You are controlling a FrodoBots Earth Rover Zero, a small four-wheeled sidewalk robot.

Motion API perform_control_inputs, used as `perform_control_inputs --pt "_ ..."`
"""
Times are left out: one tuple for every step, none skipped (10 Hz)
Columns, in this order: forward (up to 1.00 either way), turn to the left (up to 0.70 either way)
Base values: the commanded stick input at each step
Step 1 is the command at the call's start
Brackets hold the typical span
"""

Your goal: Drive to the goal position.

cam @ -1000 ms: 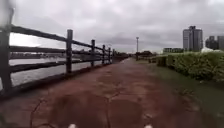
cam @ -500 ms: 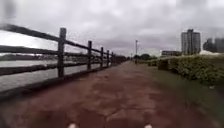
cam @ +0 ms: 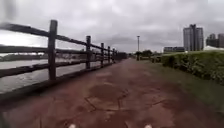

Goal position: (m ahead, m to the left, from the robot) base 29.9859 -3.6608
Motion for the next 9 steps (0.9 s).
perform_control_inputs --pt "0.85 0.01" --pt "0.85 0.01" --pt "0.85 0.01" --pt "0.85 0.01" --pt "0.85 0.01" --pt "0.85 0.01" --pt "0.85 0.01" --pt "0.85 0.01" --pt "0.85 0.01"
